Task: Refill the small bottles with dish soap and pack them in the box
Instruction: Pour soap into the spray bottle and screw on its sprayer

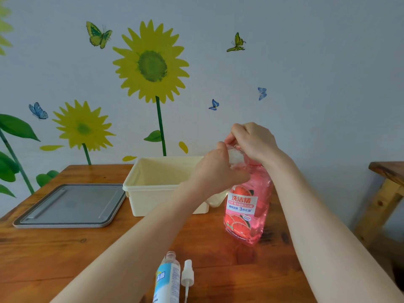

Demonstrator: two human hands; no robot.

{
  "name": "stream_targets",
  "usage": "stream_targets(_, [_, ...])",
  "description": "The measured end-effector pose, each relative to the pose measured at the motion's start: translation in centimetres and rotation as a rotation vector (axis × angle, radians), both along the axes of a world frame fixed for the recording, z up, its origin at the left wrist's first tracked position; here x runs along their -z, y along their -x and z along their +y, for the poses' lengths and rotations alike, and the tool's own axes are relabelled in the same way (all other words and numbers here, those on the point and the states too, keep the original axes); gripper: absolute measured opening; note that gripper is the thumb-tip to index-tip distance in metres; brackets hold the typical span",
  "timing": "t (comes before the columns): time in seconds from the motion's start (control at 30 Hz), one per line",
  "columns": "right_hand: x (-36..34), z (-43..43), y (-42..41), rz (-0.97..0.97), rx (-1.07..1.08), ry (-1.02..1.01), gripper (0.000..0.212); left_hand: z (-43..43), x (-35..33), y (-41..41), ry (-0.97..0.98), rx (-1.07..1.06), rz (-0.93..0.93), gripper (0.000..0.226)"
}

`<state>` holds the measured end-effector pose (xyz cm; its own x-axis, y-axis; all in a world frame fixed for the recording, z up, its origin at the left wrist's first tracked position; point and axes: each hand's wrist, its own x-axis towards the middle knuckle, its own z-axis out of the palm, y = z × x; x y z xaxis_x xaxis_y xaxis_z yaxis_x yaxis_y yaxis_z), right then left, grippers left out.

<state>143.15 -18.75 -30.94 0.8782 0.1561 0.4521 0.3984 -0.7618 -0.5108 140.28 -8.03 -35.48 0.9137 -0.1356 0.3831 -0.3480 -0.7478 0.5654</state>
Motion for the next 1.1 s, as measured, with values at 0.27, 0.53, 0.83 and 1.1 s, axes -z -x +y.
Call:
stream_targets(0.27, [-1.7, -0.2, 0.1, 0.062, -0.024, 0.006, 0.042, 0.2, -1.6, 0.0, -0.016, 0.015, -0.028, 0.053])
stream_targets(0.53, [-0.1, 0.2, 0.0, -0.018, 0.021, 0.027, 0.041, 0.1, -0.2, -0.2, -0.008, 0.028, 0.036, 0.053])
stream_targets(0.83, [-1.0, 0.0, -0.1, -0.015, 0.014, -0.001, 0.041, 0.5, -1.1, -0.3, -0.025, 0.051, 0.001, 0.054])
stream_targets(1.1, [-0.5, 0.2, 0.1, 0.026, -0.004, 0.0, 0.041, 0.5, -0.6, -0.1, -0.026, 0.031, 0.021, 0.049])
